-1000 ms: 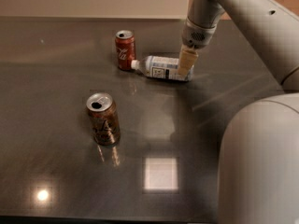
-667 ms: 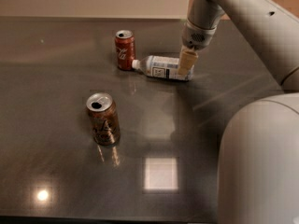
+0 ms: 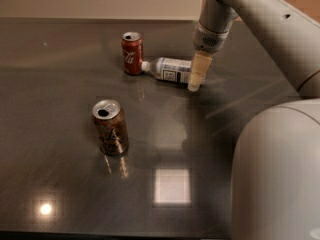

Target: Move blue plastic bottle near coke can

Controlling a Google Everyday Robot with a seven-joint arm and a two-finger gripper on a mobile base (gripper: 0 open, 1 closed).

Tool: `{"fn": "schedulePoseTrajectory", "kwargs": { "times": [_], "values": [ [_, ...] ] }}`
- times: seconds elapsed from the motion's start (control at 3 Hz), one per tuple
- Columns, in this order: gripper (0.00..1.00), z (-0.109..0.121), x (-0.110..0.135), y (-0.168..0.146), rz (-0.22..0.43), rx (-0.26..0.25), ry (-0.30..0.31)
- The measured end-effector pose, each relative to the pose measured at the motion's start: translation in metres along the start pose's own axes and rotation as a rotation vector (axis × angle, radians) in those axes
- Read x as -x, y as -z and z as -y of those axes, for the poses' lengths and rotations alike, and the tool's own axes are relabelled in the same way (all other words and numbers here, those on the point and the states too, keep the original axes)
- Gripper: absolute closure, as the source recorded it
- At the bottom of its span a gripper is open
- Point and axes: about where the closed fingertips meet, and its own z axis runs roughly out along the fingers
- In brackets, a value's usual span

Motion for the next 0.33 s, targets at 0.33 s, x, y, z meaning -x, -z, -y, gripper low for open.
{"fn": "schedulePoseTrajectory", "kwargs": {
  "times": [0.33],
  "values": [
    [0.0,0.0,0.0,0.0,0.0,0.0,0.0]
  ]
}}
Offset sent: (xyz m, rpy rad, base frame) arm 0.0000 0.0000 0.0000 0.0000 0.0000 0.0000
